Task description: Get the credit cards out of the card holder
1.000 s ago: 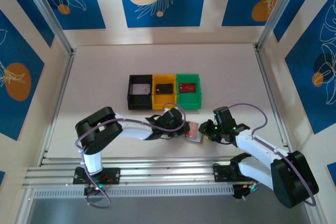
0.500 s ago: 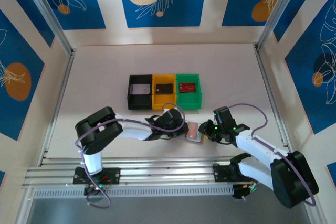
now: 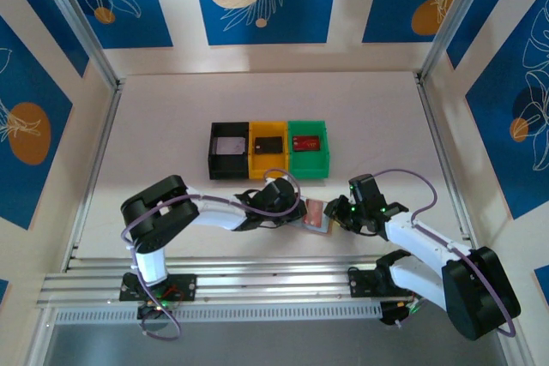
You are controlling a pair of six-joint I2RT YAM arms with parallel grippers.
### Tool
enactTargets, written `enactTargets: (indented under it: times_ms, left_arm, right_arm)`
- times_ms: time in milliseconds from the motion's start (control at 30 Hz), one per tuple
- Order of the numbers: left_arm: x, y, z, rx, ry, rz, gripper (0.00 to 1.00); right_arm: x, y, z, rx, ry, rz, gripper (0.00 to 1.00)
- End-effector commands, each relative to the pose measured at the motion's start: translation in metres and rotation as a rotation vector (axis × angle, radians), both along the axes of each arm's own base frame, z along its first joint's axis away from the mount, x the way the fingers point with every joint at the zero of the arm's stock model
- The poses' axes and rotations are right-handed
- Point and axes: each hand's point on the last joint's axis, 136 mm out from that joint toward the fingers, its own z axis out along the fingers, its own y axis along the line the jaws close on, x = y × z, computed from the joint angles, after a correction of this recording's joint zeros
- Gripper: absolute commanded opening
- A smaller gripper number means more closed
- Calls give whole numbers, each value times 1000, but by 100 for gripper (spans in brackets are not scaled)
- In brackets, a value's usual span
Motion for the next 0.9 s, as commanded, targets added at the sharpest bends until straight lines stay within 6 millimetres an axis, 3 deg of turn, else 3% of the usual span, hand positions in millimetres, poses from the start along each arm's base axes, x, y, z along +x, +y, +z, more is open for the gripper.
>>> enactTargets:
  times_ms: [0,867]
  left_arm:
    - [6,4,12,-25,-25,23,0]
    - [13,29,42,-66,-85,73,0]
  right_arm:
    - [-6,-1,-4,1,29,2,30]
    - [-1,4,-11,7,40,25,27]
